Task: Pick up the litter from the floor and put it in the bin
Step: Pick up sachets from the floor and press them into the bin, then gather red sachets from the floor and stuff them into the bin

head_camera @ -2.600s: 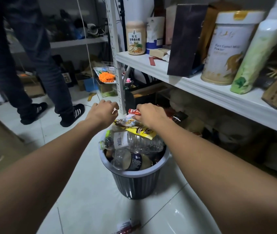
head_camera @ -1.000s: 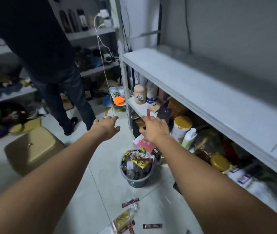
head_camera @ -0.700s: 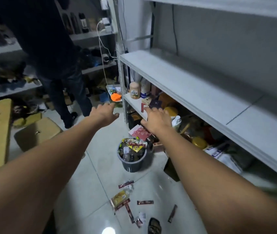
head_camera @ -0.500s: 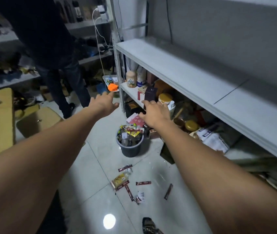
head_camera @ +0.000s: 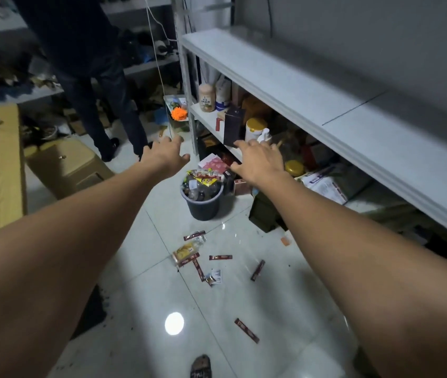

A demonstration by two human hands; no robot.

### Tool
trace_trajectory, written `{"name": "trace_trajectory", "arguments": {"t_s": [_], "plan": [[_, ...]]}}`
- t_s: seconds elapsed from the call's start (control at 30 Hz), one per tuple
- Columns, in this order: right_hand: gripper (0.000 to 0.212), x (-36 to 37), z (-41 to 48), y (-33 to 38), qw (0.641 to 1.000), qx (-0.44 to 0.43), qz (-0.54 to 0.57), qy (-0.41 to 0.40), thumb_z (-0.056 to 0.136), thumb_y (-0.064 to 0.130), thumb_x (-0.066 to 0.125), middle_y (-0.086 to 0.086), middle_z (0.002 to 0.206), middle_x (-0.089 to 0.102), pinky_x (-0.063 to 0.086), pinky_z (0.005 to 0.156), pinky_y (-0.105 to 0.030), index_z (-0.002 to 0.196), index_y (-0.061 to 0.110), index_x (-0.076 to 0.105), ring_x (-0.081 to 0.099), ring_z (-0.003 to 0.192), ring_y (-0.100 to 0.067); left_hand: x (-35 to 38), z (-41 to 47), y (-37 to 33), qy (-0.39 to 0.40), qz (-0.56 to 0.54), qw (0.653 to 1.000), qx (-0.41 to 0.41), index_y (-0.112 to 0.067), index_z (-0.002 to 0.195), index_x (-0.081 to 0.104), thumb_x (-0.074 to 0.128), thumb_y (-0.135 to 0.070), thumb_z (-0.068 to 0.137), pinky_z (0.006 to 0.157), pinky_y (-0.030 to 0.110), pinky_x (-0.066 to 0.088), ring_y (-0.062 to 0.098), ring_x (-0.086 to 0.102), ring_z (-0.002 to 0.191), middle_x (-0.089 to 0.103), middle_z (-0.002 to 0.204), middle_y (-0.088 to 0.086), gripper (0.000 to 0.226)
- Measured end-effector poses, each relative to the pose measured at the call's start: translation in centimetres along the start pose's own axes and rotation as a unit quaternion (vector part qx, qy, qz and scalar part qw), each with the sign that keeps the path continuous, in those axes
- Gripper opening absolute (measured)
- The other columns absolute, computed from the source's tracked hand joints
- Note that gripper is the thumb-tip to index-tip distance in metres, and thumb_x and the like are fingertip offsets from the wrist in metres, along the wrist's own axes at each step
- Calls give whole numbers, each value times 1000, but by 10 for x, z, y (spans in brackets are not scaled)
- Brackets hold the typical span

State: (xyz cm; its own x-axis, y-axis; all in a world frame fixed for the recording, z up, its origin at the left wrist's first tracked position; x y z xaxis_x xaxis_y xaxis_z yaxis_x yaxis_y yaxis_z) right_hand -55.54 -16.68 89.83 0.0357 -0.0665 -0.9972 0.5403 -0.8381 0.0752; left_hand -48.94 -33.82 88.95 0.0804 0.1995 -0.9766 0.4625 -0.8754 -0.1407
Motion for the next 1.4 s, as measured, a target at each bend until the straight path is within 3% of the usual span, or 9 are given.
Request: {"name": "trace_trajectory", "arguments": {"t_s": [0.3,0.6,0.77,0.97,1.4], "plan": [[53,55,-77,-59,999,15,-7,37,92,43,49,-10,137,49,31,104,-42,141,21,42,42,128,-29,102,-57,-63,25,2,999,28,-17,141,34,45,-38,97,103,48,33,37,41,126,42,141,16,51],[52,114,-99,-74,998,49,-12,35,93,41,49,-9,136,50,32,102,-42,140,21,41,44,126,-28,168,-64,-73,36,28,997,61,-18,145,27,42,-38,97,106,47,30,36,38,131,39,144,15,54],[55,185,-102,-79,998,52,-15,42,93,41,49,-9,139,47,30,105,-42,143,20,38,42,128,-28,243,-55,-68,40,25,996,75,-16,142,30,43,-37,97,109,49,29,35,32,135,36,146,14,52],[54,302,-102,-94,999,47,-13,17,92,41,50,-9,138,47,31,103,-41,141,21,39,42,127,-28,378,-38,-70,29,17,996,88,-16,144,30,44,-38,96,105,46,33,34,41,127,40,142,14,55],[55,622,-115,-146,997,71,-30,27,94,43,47,-9,137,48,31,101,-42,144,22,37,42,126,-30,694,7,-53,11,21,993,115,-16,143,31,43,-39,97,104,47,32,36,39,128,40,142,15,53]]}}
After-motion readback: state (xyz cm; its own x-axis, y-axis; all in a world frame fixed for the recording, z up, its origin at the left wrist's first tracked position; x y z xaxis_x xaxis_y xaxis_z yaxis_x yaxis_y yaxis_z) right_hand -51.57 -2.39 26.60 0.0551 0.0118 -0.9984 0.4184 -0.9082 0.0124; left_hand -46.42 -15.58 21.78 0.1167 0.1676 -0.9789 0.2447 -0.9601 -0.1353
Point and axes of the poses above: each hand's wrist, its own z-axis towards the middle knuckle, its own x-axis out of the palm, y = z × x, the point moved 8 cm from there along z, towards the middle knuckle
